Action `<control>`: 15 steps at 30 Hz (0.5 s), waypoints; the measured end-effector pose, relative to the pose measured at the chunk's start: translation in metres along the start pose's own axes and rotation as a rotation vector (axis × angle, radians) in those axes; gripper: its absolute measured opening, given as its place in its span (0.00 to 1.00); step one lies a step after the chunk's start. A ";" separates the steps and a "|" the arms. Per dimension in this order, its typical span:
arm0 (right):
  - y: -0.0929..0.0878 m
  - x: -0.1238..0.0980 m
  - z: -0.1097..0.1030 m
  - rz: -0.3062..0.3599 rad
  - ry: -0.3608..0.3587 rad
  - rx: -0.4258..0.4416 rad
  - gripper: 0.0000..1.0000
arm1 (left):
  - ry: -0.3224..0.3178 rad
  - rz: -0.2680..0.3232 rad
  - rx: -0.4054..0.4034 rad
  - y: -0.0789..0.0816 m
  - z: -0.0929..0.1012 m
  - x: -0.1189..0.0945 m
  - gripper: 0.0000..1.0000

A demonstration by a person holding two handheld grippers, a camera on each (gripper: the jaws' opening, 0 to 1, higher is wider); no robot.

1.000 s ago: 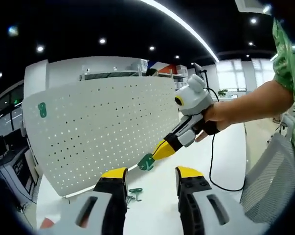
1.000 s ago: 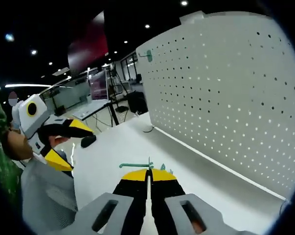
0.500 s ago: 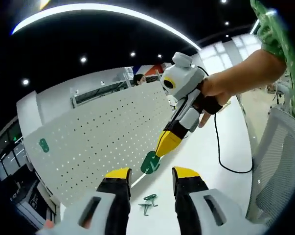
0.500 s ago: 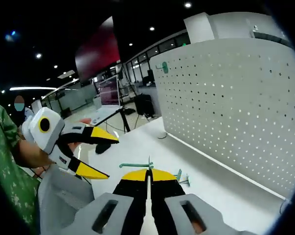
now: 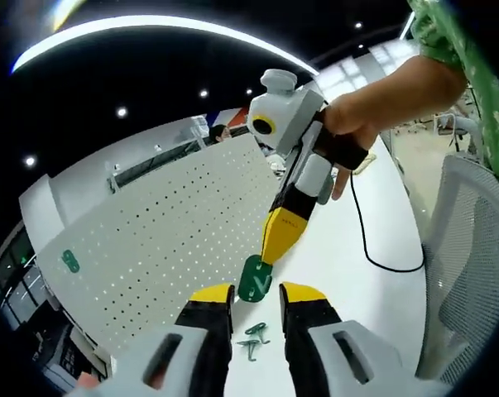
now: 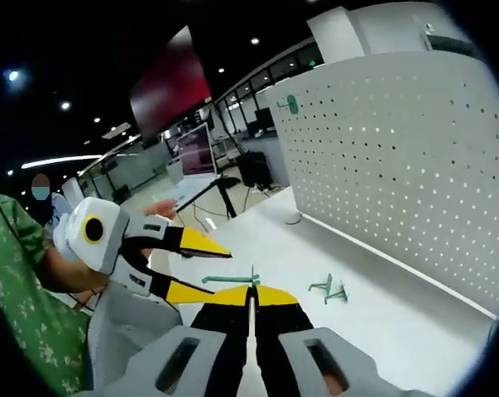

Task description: Insert the hook assembly into the mounting plate slot until the hook locks in place.

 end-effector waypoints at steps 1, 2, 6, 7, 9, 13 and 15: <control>0.000 0.000 0.000 -0.003 0.001 0.000 0.00 | -0.006 0.003 -0.006 0.000 0.000 0.000 0.22; -0.001 0.001 -0.001 -0.007 0.006 0.005 0.00 | -0.007 0.003 -0.007 0.000 0.000 0.001 0.20; -0.001 0.002 -0.003 -0.014 0.022 0.019 0.00 | -0.022 0.003 0.000 -0.001 0.001 0.002 0.15; -0.001 0.002 -0.003 -0.015 0.024 0.020 0.00 | -0.025 0.003 0.003 -0.001 0.002 0.002 0.15; -0.001 0.002 -0.004 -0.020 0.029 0.024 0.00 | -0.029 0.000 0.008 -0.002 0.003 0.003 0.13; -0.001 0.002 -0.006 -0.024 0.043 0.037 0.00 | -0.042 0.003 0.004 -0.003 0.004 0.004 0.12; -0.002 0.002 -0.006 -0.027 0.047 0.038 0.00 | -0.047 0.002 0.006 -0.004 0.005 0.005 0.11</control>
Point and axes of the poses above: the point that each gripper's makers call its tool centre point, and the gripper's own axes: x roughly forward along the fingers, z roughly to its right, y roughly out of its top, the point moved 6 cm from there along -x, roughly backward along the fingers, and after that the axes turned 13 degrees about -x, right-handed, at the moved point
